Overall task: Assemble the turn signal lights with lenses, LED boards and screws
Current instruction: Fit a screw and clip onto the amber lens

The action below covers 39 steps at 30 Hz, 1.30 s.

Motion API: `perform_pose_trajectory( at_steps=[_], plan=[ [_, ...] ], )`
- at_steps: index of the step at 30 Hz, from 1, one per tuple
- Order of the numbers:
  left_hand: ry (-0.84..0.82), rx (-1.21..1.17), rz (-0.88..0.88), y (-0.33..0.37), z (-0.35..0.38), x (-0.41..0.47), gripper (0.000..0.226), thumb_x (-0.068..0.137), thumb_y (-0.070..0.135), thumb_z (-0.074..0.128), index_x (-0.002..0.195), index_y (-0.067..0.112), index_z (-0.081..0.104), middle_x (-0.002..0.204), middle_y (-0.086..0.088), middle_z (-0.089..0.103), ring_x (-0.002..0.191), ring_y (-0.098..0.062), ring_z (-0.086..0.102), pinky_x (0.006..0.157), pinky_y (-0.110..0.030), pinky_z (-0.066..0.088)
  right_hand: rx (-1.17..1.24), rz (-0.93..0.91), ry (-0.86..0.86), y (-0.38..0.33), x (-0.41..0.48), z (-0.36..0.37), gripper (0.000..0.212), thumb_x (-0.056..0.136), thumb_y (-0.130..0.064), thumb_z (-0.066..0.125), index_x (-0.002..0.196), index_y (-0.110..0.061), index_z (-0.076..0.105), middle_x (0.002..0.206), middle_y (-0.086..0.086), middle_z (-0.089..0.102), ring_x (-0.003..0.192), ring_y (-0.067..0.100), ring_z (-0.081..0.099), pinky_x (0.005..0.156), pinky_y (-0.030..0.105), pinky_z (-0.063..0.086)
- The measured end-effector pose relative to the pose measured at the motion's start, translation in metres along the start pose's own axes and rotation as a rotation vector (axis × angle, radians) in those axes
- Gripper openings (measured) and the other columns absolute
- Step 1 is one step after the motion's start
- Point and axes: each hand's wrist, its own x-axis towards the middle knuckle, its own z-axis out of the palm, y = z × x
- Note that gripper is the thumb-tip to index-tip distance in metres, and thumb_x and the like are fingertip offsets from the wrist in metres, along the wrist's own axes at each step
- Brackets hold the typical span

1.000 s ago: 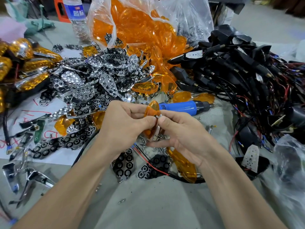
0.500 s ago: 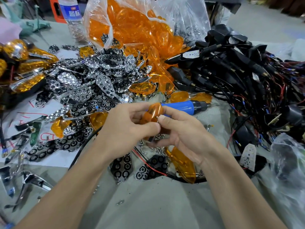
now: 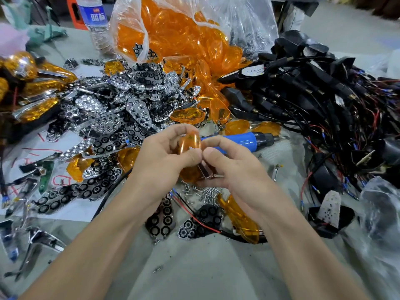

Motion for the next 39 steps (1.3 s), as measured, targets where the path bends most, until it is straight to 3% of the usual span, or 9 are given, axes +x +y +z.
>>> perform_pose_trajectory(
  at_steps=[3, 6, 11, 17, 22, 25, 28, 32, 39],
  plan=[
    [-0.009, -0.101, -0.028, 0.001, -0.003, 0.001, 0.035, 0.085, -0.010, 0.071, 0.102, 0.020, 0.070, 0.077, 0.002, 0.071, 0.068, -0.010, 0.064, 0.060, -0.019, 0.053, -0.011, -0.036, -0.030, -0.001, 0.001, -0.001, 0.010, 0.097, -0.001, 0.067, 0.102, -0.009, 0.068, 0.077, 0.004, 0.069, 0.072, 0.013, 0.066, 0.067, 0.029, 0.060],
    [0.010, -0.129, -0.016, 0.001, -0.003, 0.002, 0.037, 0.082, -0.014, 0.071, 0.099, 0.019, 0.069, 0.074, 0.001, 0.070, 0.066, -0.012, 0.063, 0.061, -0.020, 0.053, -0.041, -0.065, 0.018, 0.000, 0.001, 0.002, 0.011, 0.094, 0.000, 0.072, 0.099, -0.009, 0.067, 0.075, 0.000, 0.073, 0.068, 0.013, 0.067, 0.065, 0.028, 0.060],
    [0.173, -0.091, 0.104, -0.001, -0.001, 0.003, 0.043, 0.079, -0.013, 0.077, 0.104, 0.022, 0.070, 0.078, 0.002, 0.077, 0.069, -0.013, 0.069, 0.064, -0.030, 0.059, -0.512, -0.290, 0.273, 0.009, -0.003, 0.007, 0.021, 0.081, -0.013, 0.085, 0.088, -0.027, 0.070, 0.080, -0.019, 0.075, 0.076, 0.002, 0.074, 0.074, 0.027, 0.061],
    [0.051, -0.243, -0.004, 0.001, -0.008, 0.006, 0.064, 0.084, -0.030, 0.054, 0.129, 0.015, 0.063, 0.107, -0.004, 0.080, 0.092, -0.018, 0.076, 0.074, -0.026, 0.061, -0.526, -0.377, 0.319, 0.007, -0.005, 0.010, 0.011, 0.085, -0.018, 0.081, 0.087, -0.027, 0.075, 0.075, -0.022, 0.075, 0.071, 0.009, 0.073, 0.074, 0.041, 0.061],
    [0.061, -0.250, 0.005, 0.002, -0.005, 0.004, 0.062, 0.086, -0.028, 0.054, 0.129, 0.016, 0.062, 0.107, -0.004, 0.080, 0.091, -0.020, 0.076, 0.077, -0.029, 0.062, -0.532, -0.356, 0.358, 0.005, -0.007, 0.013, 0.034, 0.080, -0.025, 0.088, 0.092, -0.051, 0.070, 0.073, -0.036, 0.069, 0.073, -0.005, 0.072, 0.072, 0.021, 0.059],
    [0.056, -0.284, 0.022, 0.003, -0.001, 0.003, 0.062, 0.086, -0.028, 0.053, 0.126, 0.018, 0.063, 0.107, -0.003, 0.080, 0.087, -0.018, 0.077, 0.073, -0.026, 0.062, -0.477, -0.310, 0.407, 0.006, -0.006, 0.010, 0.019, 0.073, -0.030, 0.094, 0.076, -0.038, 0.078, 0.071, -0.024, 0.073, 0.066, -0.001, 0.073, 0.064, 0.018, 0.059],
    [0.024, -0.382, 0.001, 0.003, -0.002, 0.004, 0.063, 0.078, -0.022, 0.059, 0.128, 0.015, 0.063, 0.107, -0.004, 0.080, 0.088, -0.018, 0.077, 0.073, -0.027, 0.062, -0.283, -0.153, 0.337, 0.002, -0.004, 0.003, 0.022, 0.072, -0.029, 0.095, 0.085, -0.024, 0.077, 0.076, -0.005, 0.078, 0.067, 0.013, 0.076, 0.064, 0.032, 0.062],
    [-0.066, -0.469, -0.039, 0.004, -0.002, 0.004, 0.065, 0.069, -0.008, 0.062, 0.131, 0.011, 0.061, 0.103, -0.004, 0.080, 0.085, -0.018, 0.077, 0.073, -0.026, 0.062, 0.083, -0.065, 0.021, -0.003, -0.004, 0.003, 0.021, 0.090, -0.004, 0.076, 0.109, -0.013, 0.077, 0.090, 0.010, 0.079, 0.079, 0.022, 0.077, 0.073, 0.033, 0.064],
    [-0.076, -0.339, -0.010, 0.001, 0.003, -0.001, 0.055, 0.087, -0.023, 0.049, 0.126, 0.013, 0.065, 0.110, -0.006, 0.080, 0.094, -0.019, 0.077, 0.072, -0.025, 0.061, 0.159, -0.025, 0.044, 0.000, -0.005, 0.004, 0.017, 0.089, 0.005, 0.073, 0.104, -0.002, 0.074, 0.085, 0.019, 0.076, 0.069, 0.025, 0.074, 0.067, 0.032, 0.063]
  ],
)
